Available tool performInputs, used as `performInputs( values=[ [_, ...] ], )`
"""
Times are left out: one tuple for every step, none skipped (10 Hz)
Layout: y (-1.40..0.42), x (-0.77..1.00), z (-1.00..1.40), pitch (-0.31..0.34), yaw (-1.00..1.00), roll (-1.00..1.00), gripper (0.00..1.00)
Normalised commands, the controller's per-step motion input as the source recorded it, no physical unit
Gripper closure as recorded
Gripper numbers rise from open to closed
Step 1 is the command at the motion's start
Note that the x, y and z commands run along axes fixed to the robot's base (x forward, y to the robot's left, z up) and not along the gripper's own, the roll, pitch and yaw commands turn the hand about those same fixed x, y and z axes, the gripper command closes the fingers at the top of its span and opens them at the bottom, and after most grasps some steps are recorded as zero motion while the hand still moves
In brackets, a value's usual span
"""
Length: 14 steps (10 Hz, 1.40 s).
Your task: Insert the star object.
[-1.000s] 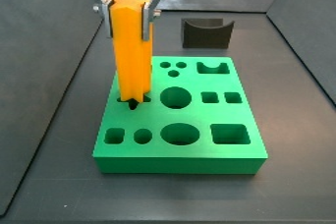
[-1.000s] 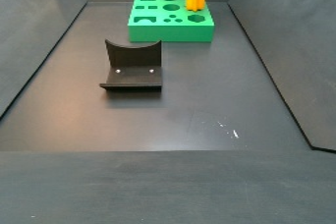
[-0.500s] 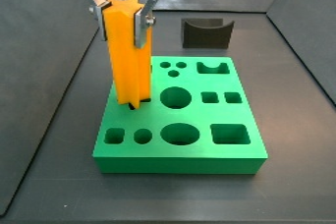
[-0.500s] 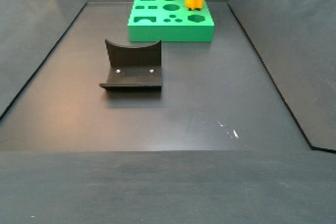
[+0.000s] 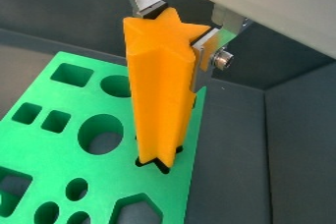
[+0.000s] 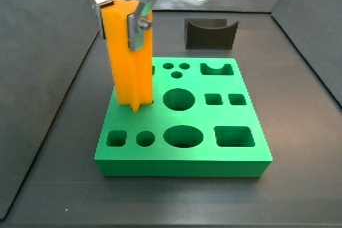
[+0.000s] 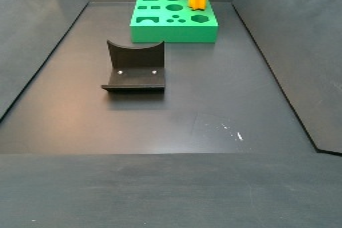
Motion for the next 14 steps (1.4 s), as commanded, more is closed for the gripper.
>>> performInputs(
  values=[
    [0.07,0.0,-0.16,0.026,-0.33,-0.01,1.0],
    [0.0,0.15,-0.23,0.041,-0.56,-0.07,1.0],
    [0.0,0.24,-0.26,0.084,-0.64,-0.05,1.0],
    [0.0,0.2,-0.29,0.097,-0.6,-0.05,1.0],
    [0.0,0.14,-0.31,0.1,-0.66,-0.13,1.0],
    [0.0,0.13,-0.34,0.094,-0.59,-0.22,1.0],
    [0.0,0.0,-0.43,0.064,-0.32,-0.16,1.0],
    [0.04,0.0,-0.47,0.0,-0.13,-0.06,1.0],
    [0.06,-0.08,-0.48,-0.017,0.0,-0.02,1.0],
    [0.07,-0.1,-0.49,-0.077,0.0,-0.02,1.0],
    [0.09,-0.2,-0.56,-0.163,0.24,0.0,1.0],
    [0.08,-0.19,-0.55,-0.203,0.74,0.07,1.0],
    [0.08,-0.09,-0.56,-0.101,0.93,0.13,1.0],
    [0.08,-0.1,-0.47,-0.067,0.96,0.12,1.0]
  ],
)
